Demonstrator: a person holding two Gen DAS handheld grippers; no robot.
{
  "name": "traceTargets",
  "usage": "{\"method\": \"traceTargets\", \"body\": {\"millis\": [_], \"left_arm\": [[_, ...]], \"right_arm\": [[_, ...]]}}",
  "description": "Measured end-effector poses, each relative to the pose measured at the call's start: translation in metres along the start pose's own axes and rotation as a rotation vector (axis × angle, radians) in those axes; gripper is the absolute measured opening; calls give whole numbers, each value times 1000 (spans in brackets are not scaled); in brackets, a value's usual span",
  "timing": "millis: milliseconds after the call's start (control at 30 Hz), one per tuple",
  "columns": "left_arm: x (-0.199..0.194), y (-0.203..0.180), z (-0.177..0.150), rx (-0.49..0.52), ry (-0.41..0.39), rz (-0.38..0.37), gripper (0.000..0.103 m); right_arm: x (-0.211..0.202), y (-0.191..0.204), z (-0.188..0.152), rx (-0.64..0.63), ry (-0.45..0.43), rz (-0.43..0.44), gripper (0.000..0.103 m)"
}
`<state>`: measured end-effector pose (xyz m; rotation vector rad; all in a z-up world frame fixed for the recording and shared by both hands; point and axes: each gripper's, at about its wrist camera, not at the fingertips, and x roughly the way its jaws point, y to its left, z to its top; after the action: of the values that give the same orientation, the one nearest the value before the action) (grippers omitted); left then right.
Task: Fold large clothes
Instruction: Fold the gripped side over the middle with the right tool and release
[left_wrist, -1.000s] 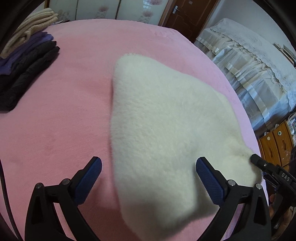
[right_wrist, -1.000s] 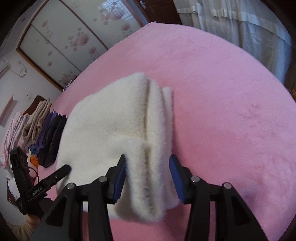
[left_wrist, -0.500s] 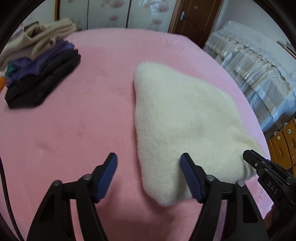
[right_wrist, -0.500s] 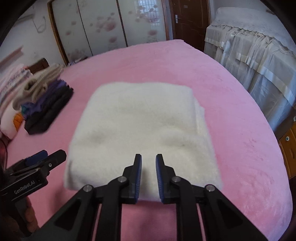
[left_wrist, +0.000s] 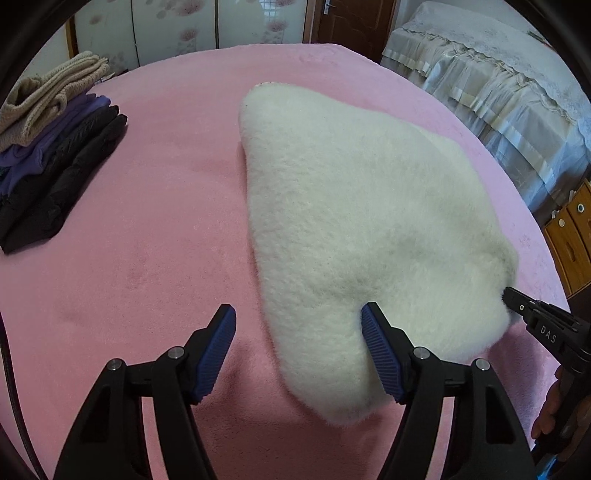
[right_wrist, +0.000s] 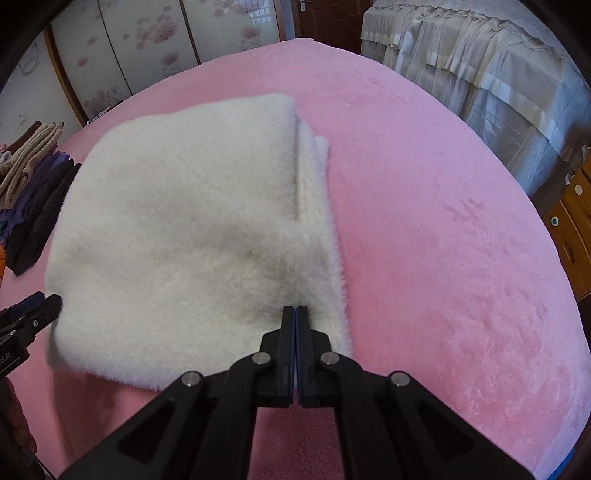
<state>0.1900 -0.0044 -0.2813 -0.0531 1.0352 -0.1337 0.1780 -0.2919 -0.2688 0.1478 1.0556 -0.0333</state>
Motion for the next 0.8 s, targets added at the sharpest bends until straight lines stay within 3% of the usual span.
{"method": "traceTargets", "body": {"millis": [267,333,433,500,667,800], "left_arm": [[-15,6,12,-23,8,-27,71],[-30,6,24,-12,-26,-38,71],[-54,5,48,-2,-119,-57,72],[-57,4,65,3,-152,-66,79],[-34,-3,115,-25,-195,-102,83],[3,-2,150,-73,-148,-126,86]], "right_arm": [[-14,3,12,-33,28,10,0],[-25,6,23,-26,17,15,0],[-51,19,41,-28,-75,72,3],[-56,31,57,-45,-109,108,3],[-30,58,107,-92,-123,181,3],[14,72,145,-135,-74,160,3]]}}
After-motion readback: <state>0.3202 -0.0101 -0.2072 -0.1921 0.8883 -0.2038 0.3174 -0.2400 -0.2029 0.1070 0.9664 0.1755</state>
